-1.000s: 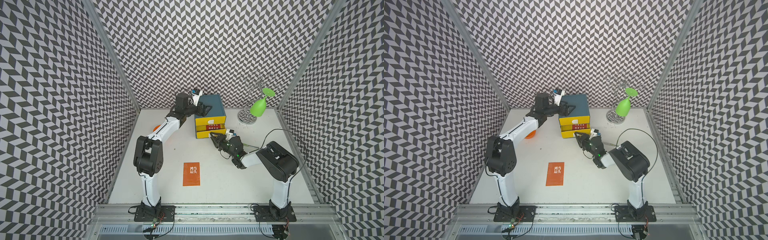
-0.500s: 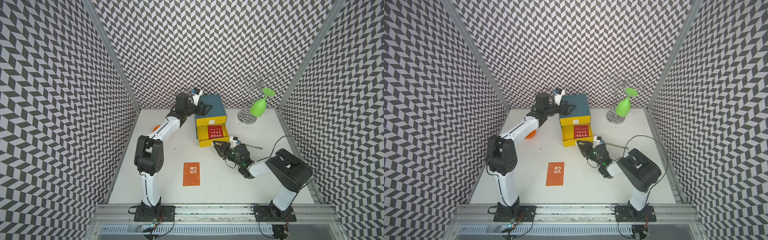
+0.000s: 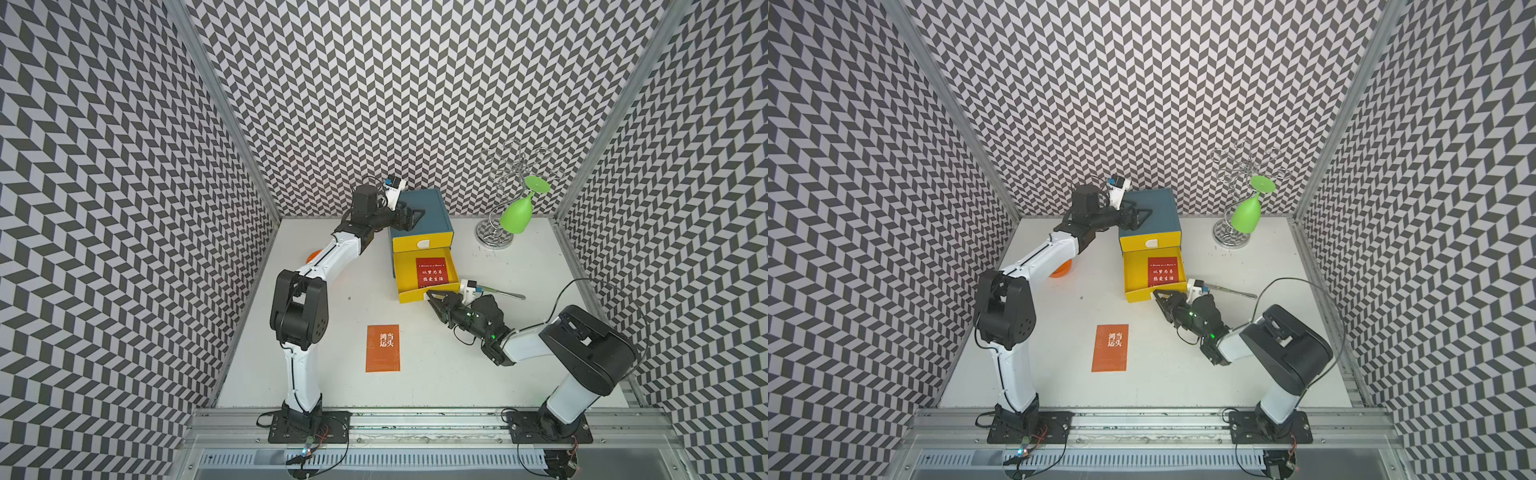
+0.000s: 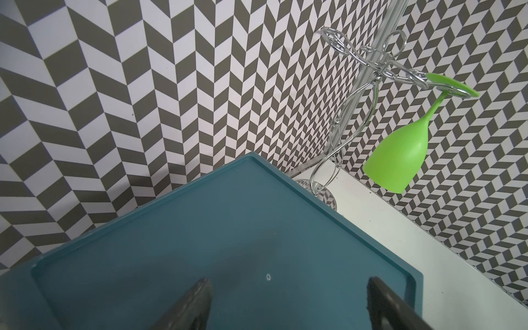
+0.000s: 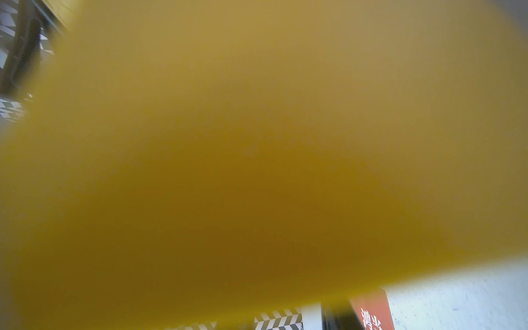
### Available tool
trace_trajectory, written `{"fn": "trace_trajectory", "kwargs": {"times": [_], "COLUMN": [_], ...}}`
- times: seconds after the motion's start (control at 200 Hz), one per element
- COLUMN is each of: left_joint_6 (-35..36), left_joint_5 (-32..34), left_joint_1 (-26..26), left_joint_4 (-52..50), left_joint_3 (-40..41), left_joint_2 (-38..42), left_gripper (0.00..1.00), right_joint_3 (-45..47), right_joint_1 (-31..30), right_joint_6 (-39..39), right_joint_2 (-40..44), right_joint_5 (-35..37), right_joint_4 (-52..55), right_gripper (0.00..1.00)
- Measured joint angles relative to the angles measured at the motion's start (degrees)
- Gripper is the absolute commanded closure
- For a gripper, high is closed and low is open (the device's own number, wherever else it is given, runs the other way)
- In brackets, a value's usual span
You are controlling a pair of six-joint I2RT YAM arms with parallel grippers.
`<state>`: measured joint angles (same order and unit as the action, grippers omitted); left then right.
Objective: Take the postcards out of the drawer
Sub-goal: Open the drawer in the storage box.
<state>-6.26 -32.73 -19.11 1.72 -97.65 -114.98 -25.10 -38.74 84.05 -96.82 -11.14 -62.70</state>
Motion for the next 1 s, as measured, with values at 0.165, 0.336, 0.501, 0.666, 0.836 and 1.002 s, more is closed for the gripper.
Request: {"fn": "trace_trajectory", "kwargs": {"times": [0.165,0.336,0.501,0.666,0.836,1.002], "left_joint_6": [0.24,0.28,0.31,0.28,0.24,-0.09], "left_joint_5": [0.02,-0.02,-0.07,-0.04,-0.02,0.09], "left_joint_1": [0.02,0.13,0.31,0.42,0.52,0.57], "left_joint_4": [-0.04,-0.04,-0.04,-0.11,-0.48,-0.61], "left_joint_3": [0.0,0.0,0.02,0.02,0.09,0.85], "left_joint_2": [0.0,0.02,0.02,0.09,0.24,1.01], "left_gripper": [0.13,0.13,0.13,0.12,0.12,0.11], "right_joint_3": [0.2,1.01,1.92,2.75,2.99,3.67], "right_joint_1": [-0.83,-1.77,-2.03,-2.12,-2.29,-2.29], "right_joint_6": [0.0,0.02,0.04,0.02,0.0,0.02], "right_joint_2": [0.0,0.0,0.0,0.59,0.94,1.01], "right_joint_5": [0.74,1.77,2.08,2.14,2.16,2.14], "right_joint_4": [-0.42,-0.85,-1.62,-1.92,-1.88,-1.99], "right_gripper": [0.71,0.71,0.71,0.71,0.71,0.65]}}
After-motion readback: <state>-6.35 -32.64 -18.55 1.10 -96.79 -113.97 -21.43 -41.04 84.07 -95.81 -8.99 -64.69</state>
